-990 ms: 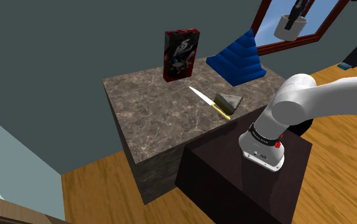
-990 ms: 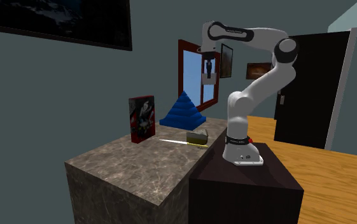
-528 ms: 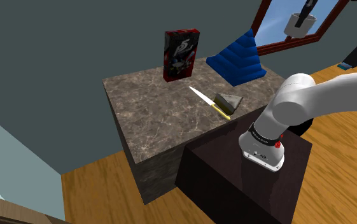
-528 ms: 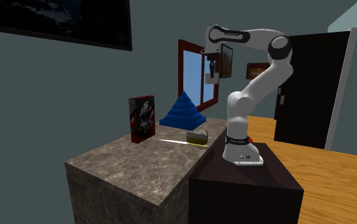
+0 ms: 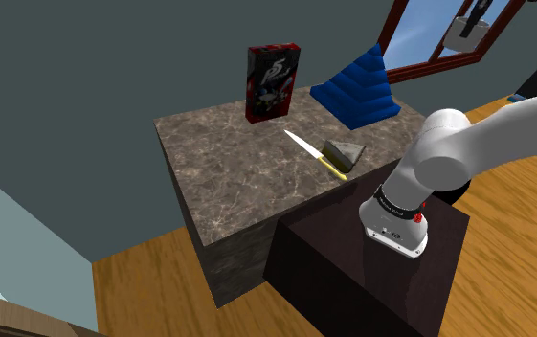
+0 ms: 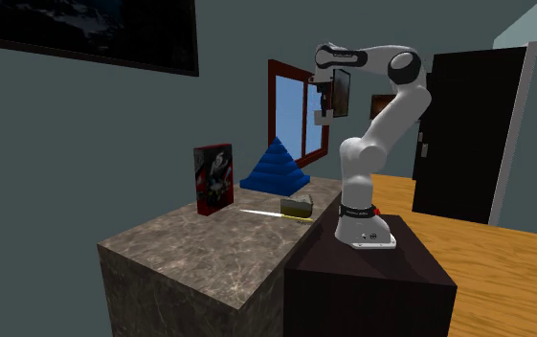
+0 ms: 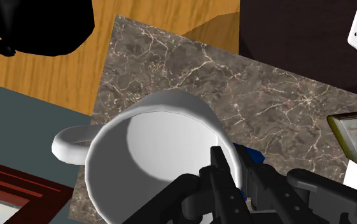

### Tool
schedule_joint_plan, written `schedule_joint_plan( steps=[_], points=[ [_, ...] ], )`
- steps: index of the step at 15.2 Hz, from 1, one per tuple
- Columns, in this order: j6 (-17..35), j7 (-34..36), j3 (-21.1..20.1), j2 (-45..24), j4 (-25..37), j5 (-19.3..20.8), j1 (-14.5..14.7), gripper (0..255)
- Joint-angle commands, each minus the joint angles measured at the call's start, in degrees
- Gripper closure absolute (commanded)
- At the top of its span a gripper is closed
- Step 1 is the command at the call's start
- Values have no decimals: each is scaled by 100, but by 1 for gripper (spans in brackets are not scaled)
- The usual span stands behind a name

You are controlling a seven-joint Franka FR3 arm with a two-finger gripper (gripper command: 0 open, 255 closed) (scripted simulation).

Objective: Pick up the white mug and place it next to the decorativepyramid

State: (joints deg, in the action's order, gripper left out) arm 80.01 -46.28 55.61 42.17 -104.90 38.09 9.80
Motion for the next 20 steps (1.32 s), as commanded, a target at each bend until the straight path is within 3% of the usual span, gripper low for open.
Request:
schedule_joint_plan(
  steps=[1,6,11,12,20],
  points=[
    [30,-294,420,-178,386,51,248,255],
    [76,-982,1811,-559,1540,128,1318,255],
    [-185,-1571,3366,-453,3086,451,2972,255],
    [-221,-1604,3451,-416,3210,497,3094,255],
    [356,-1388,3278,-262,2331,561,2598,255]
  ],
)
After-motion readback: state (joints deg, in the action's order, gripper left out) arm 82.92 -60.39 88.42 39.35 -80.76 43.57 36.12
